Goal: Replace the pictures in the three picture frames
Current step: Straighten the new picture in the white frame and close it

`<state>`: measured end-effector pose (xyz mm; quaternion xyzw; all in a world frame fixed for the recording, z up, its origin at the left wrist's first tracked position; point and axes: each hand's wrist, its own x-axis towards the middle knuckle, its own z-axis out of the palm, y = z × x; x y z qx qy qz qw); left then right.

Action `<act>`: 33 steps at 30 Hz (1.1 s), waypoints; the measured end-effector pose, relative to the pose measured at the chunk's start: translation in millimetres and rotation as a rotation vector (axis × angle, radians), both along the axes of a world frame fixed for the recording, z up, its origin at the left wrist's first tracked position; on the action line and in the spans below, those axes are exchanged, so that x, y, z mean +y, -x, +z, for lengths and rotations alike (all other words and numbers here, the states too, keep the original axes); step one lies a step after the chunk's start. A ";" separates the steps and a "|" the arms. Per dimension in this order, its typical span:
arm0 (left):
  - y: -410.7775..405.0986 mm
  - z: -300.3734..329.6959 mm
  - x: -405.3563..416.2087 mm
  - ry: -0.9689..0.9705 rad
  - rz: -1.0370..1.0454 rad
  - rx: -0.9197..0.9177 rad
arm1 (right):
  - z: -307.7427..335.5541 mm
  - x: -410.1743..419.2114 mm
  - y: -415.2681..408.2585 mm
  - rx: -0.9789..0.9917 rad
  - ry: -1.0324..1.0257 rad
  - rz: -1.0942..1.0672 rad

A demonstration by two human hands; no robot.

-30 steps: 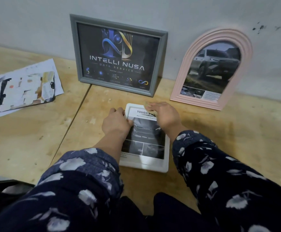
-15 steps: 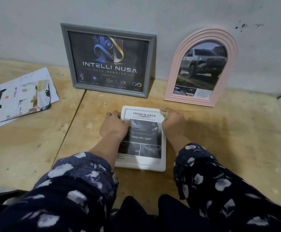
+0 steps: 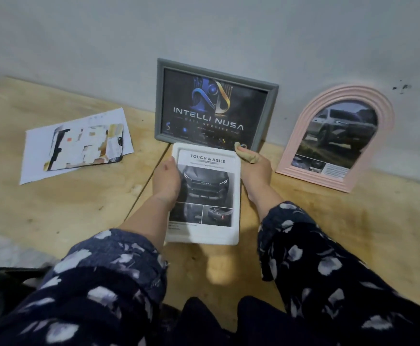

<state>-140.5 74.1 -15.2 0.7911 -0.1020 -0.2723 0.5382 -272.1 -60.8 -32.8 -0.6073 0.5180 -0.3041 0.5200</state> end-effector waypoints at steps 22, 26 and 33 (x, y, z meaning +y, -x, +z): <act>-245.8 40.4 168.2 0.063 0.629 -0.142 | 1.7 148.3 -210.0 0.136 -0.132 0.538; -267.4 42.9 172.9 0.062 0.601 -0.142 | -2.2 153.3 -210.7 0.246 -0.205 0.543; -273.6 42.2 159.2 0.106 0.464 -0.094 | -16.3 144.4 -203.3 0.716 0.325 0.428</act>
